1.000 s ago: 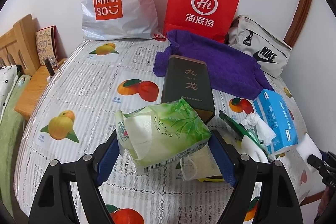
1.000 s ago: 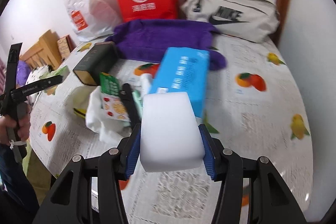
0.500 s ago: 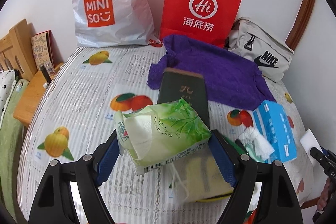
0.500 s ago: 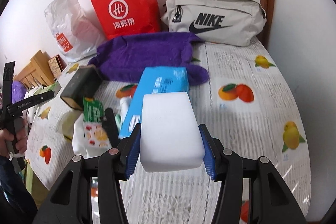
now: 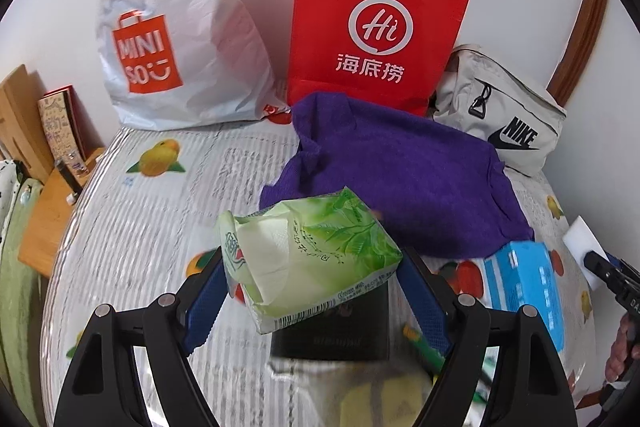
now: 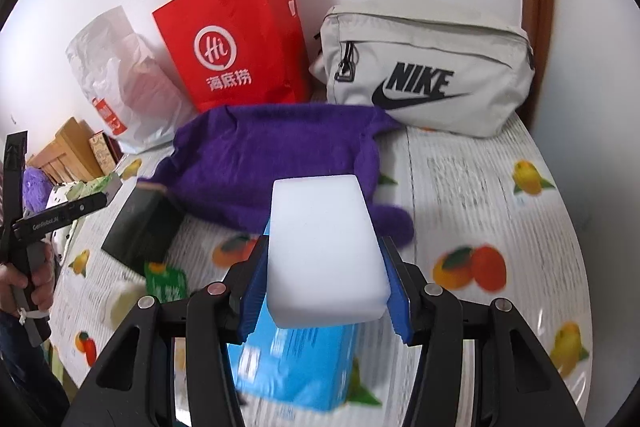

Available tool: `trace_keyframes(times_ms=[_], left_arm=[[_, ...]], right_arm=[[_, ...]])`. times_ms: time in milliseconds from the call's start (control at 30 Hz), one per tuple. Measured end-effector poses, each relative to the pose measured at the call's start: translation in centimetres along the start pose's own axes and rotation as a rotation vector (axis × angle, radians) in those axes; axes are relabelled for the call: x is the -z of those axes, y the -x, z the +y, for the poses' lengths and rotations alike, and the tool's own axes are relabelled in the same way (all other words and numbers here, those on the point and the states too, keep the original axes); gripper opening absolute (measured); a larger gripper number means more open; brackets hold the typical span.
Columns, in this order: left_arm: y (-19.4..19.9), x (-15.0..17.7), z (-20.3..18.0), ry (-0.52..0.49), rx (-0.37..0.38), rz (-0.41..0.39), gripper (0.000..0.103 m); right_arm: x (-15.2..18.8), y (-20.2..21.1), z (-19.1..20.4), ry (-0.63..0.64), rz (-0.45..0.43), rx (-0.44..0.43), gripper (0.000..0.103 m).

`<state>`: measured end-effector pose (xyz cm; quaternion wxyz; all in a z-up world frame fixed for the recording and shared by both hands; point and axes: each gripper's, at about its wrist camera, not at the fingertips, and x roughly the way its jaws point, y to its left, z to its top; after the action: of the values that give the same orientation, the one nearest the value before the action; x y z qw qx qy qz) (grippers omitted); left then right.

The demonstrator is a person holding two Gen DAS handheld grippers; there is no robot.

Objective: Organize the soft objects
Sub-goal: 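Carry the wipes pack and white sponge onto the purple towel and release both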

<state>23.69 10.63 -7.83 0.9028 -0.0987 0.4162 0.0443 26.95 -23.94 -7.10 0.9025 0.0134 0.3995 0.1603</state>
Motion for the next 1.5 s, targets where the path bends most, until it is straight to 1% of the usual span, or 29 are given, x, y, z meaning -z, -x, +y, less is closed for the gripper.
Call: trace_keyframes(times_ms=[267, 367, 467, 767, 967, 1100, 1300, 1500], left_arm=[[-2.9, -3.6, -1.2, -0.015, 0.020, 0.016, 0.081], [-4.4, -4.8, -1.7, -0.021, 0.009, 0.029, 0.081], [-5.8, -6.0, -2.3, -0.027, 0.030, 0.039, 0.081], [-10.8, -9.4, -3.8, -0.040, 0.053, 0.118, 0.081], [-13.6, -11.4, -4.7, -0.051, 0.045, 0.144, 0.081], [-15.4, -12.1, -5.1, -0.063, 0.038, 0.169, 0.081], [-17.6, -12.3, -5.9, -0.069, 0.038, 0.198, 0.081], [-18.6, -12.4, -5.6, -0.064, 0.045, 0.210, 0.082]], right_arm=[[-4.2, -4.3, -0.2, 0.007, 0.009, -0.005, 0.052], [-5.2, -6.0, -0.2, 0.015, 0.013, -0.006, 0.052], [-6.3, -7.8, -0.3, 0.009, 0.026, -0.009, 0.052], [-9.1, -13.1, -0.3, 0.033, 0.074, 0.012, 0.052], [-9.9, -15.9, -0.7, 0.045, 0.116, 0.032, 0.052], [-10.4, -17.2, -0.7, 0.075, 0.130, 0.073, 0.052], [-10.6, -18.3, -0.5, 0.079, 0.160, 0.049, 0.052], [-10.7, -19.8, -0.7, 0.062, 0.181, 0.025, 0.053]])
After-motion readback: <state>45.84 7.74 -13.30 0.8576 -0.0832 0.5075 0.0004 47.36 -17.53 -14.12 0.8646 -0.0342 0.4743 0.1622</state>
